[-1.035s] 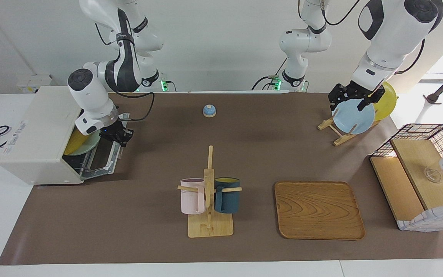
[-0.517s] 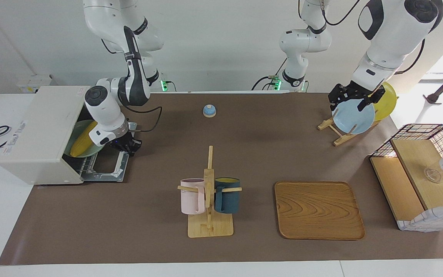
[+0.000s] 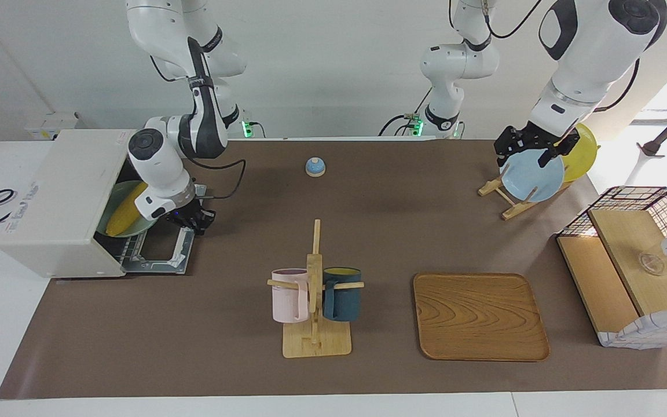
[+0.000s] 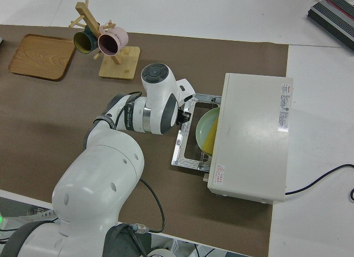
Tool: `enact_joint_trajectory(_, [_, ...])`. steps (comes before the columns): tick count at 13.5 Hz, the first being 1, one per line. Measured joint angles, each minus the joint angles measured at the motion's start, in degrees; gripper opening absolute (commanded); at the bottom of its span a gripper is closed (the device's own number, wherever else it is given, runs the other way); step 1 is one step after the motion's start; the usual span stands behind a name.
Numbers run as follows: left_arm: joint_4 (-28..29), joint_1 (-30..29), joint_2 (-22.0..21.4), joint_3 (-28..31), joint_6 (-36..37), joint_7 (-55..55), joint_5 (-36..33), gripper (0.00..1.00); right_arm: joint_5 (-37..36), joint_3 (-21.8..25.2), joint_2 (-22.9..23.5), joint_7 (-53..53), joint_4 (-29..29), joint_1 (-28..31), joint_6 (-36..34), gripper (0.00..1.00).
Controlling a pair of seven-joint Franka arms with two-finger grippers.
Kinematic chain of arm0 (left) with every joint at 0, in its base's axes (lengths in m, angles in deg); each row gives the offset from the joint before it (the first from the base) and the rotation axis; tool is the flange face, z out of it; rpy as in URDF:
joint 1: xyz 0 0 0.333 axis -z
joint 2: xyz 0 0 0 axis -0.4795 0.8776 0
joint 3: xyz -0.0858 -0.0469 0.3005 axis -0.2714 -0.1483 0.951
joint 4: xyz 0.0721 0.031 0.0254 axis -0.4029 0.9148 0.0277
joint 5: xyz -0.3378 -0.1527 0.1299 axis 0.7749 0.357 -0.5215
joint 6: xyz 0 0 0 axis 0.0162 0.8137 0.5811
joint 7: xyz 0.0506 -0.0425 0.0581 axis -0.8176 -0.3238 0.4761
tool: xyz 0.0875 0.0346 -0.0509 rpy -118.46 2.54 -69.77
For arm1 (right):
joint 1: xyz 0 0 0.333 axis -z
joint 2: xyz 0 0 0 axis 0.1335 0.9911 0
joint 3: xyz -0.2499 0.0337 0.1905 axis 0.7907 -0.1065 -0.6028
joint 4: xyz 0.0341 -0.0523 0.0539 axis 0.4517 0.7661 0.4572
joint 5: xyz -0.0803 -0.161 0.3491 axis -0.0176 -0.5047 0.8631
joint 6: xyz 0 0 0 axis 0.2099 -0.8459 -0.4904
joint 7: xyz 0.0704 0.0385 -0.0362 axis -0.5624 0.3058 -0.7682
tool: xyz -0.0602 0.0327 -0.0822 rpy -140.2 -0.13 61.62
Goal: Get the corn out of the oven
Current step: 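Pull the oven door open with the right gripper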
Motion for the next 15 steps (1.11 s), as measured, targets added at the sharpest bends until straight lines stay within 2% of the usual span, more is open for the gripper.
enact_joint_trajectory(4, [0.0,0.0,0.0,0.0,0.0,0.0,0.0,1.0,-0.02,-0.28,-3.97,0.46,-9.4,0.12,-16.92,0.55])
enact_joint_trajectory(6, [0.0,0.0,0.0,0.0,0.0,0.0,0.0,1.0,-1.19,-0.01,-7.03,0.46,-10.11,2.43,-20.45,0.5])
enact_joint_trajectory(8, [0.0,0.0,0.0,0.0,0.0,0.0,0.0,1.0,-2.51,0.08,-8.14,0.44,-8.91,5.11,-20.56,0.44])
enact_joint_trajectory(12, [0.0,0.0,0.0,0.0,0.0,0.0,0.0,1.0,-3.22,0.11,-8.15,-0.14,-2.79,7.34,-13.74,0.44])
enact_joint_trajectory(15, [0.0,0.0,0.0,0.0,0.0,0.0,0.0,1.0,-3.26,0.13,-8.16,-2.75,-0.94,9.02,-12.13,0.44])
